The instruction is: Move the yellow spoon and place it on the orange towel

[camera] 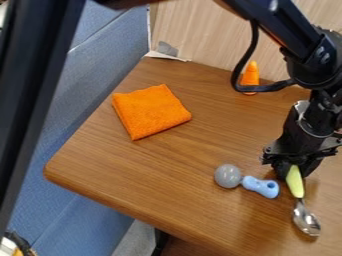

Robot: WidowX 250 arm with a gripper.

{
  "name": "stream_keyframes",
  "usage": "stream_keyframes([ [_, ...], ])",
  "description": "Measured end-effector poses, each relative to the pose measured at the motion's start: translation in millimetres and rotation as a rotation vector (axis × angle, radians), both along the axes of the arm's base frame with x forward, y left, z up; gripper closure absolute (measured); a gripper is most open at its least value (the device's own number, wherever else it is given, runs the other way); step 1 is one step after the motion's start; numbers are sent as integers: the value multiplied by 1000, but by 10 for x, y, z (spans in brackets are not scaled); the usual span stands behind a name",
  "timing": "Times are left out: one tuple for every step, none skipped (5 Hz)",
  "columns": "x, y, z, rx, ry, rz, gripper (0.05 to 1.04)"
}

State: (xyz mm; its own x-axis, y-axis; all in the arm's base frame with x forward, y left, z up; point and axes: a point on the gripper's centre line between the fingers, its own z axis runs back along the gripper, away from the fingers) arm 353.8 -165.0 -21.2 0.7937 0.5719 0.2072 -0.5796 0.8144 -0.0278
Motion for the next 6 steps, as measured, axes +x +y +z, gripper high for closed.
stream_keyframes([
  [1,-22,3,-7,5,-30,667],
  [14,-38,11,-11,8,-62,668],
  [41,-21,22,-25,19,-101,668],
  [137,50,93,-41,42,-237,668],
  [221,223,404,-58,5,-246,668],
  [204,519,667,-52,-49,-216,668],
])
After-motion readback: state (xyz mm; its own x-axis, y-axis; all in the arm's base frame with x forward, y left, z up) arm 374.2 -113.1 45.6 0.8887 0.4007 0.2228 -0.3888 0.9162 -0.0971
